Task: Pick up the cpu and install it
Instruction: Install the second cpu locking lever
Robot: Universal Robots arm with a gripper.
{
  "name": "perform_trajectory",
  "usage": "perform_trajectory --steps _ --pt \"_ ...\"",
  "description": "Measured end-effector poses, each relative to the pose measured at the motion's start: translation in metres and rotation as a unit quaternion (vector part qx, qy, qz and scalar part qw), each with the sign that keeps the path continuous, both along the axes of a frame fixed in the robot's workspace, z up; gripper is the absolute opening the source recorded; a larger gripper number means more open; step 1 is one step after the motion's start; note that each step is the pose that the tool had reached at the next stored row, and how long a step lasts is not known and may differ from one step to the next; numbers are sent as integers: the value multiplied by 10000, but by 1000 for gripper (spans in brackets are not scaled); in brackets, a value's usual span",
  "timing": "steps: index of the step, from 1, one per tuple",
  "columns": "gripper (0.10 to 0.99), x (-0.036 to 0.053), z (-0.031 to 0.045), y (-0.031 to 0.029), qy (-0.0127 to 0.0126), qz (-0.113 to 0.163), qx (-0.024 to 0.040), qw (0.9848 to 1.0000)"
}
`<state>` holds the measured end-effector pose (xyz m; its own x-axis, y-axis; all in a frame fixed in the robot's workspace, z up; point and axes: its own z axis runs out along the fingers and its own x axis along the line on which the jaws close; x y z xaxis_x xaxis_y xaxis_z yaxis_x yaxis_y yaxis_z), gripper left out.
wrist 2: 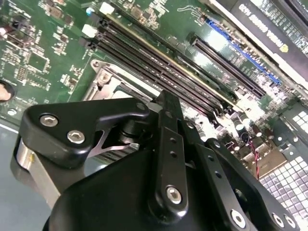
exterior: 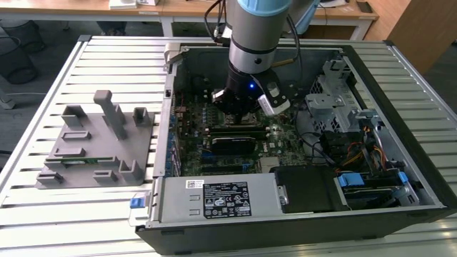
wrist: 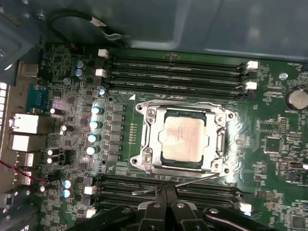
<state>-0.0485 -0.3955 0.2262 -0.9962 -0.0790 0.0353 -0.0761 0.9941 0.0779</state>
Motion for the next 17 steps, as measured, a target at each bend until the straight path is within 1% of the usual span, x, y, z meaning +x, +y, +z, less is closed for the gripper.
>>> perform_trajectory --steps 2,3,6,7,9,10,13,17 --pt "106 -30 -28 -5 -1 0 7 10000" --pt "106 -36 -54 -5 0 0 8 10000" --pt "106 -44 -101 -6 0 0 9 10000" --pt "106 -66 -285 -14 -1 0 154 9999" --pt "106 -74 -242 -14 -1 0 214 9998" --pt "106 -76 -242 -15 -1 0 226 9997" --pt "106 -77 -240 -15 -1 0 243 9997" --pt "106 -78 -220 -15 -1 0 251 9997"
